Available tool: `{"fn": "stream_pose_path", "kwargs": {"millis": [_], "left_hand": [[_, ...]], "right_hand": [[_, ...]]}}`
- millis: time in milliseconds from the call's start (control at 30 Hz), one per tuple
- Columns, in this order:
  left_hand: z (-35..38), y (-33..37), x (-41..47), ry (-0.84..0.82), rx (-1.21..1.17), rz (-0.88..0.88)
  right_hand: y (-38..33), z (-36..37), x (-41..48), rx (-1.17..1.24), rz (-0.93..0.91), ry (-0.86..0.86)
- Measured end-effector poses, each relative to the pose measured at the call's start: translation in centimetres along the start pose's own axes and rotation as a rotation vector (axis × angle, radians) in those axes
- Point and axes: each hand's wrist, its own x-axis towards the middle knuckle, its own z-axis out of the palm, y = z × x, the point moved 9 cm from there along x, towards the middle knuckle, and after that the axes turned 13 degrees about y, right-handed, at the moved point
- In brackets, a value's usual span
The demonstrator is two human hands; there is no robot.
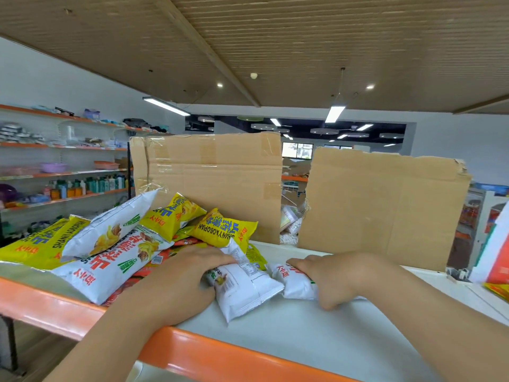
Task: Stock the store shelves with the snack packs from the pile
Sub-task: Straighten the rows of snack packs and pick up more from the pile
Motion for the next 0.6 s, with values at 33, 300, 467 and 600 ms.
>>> {"fn": "stream_pose_path", "kwargs": {"millis": [33, 300, 467, 600], "left_hand": [[-0.1, 0.2, 0.1, 0.013, -0.003, 0.01], [-0.8, 2.8, 2.1, 0.086, 0.066, 0.242], [-1.2, 4.1, 6.0, -0.048, -0.326, 0.048], [1.5, 3.6, 8.7, -0.327, -0.417, -0.14]], "right_hand": [[0.1, -0.2, -0.1, 0.036, -0.002, 0.03], [3.4, -0.3, 0.2, 0.227, 0.06, 0.064], [5.5, 0.2, 0.0, 0.22, 0.136, 0.039], [6.5, 0.5, 0.2, 0.212, 0.15, 0.053]]}}
